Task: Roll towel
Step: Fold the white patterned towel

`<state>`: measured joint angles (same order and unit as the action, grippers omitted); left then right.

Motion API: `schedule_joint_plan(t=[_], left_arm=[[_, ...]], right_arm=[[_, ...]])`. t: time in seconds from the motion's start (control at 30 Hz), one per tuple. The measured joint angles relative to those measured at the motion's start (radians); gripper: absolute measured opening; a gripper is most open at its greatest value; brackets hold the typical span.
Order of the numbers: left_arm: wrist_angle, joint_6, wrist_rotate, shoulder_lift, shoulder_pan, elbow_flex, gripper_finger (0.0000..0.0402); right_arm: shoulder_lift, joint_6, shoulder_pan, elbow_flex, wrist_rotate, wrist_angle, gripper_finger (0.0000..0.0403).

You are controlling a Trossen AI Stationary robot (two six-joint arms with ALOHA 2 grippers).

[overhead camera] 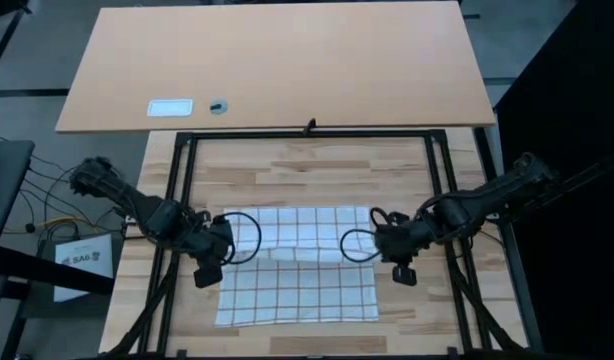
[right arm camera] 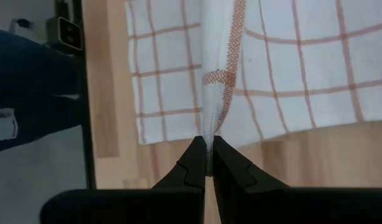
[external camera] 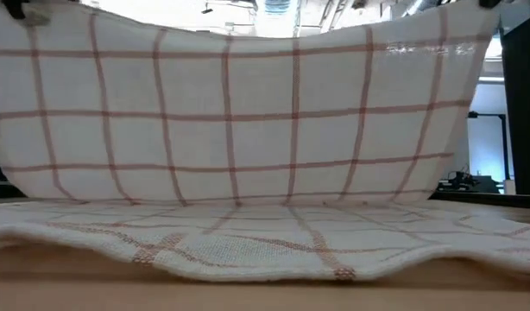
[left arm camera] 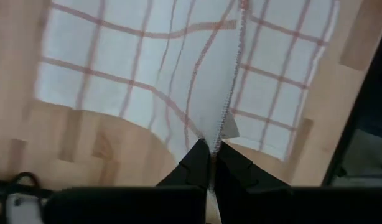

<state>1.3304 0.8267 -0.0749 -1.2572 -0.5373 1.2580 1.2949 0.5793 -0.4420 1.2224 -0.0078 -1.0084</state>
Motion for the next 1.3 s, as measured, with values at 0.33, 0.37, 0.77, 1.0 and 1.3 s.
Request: schedule_joint_plan(t=[0.33, 0.37, 0.77, 1.0, 1.3], left_arm=[[-0.129, 0.035, 0.067, -0.042, -0.078, -0.005, 0.0], [-0.126, 0.038, 0.066, -0.043, -0.085, -0.006, 0.0], [-0.15, 0.046, 0.035, -0.178, -0.174, -0.006, 0.0], [-0.157, 0.079, -0.047, -0.261, -0.272, -0.004, 0.0], [-0.219, 0.138, -0.114, -0.269, -0.347, -0.085, 0.0]], right_arm=[[0.062, 0.095, -0.113, 0.0, 0.0, 0.076, 0.0], [0.075, 0.096, -0.118, 0.0, 0.0, 0.089, 0.0], [0.252, 0.132, -0.217, 0.0, 0.038, 0.137, 0.0], [0.329, 0.211, -0.29, 0.0, 0.061, 0.147, 0.0], [0.348, 0.305, -0.331, 0.0, 0.101, 0.187, 0.0]])
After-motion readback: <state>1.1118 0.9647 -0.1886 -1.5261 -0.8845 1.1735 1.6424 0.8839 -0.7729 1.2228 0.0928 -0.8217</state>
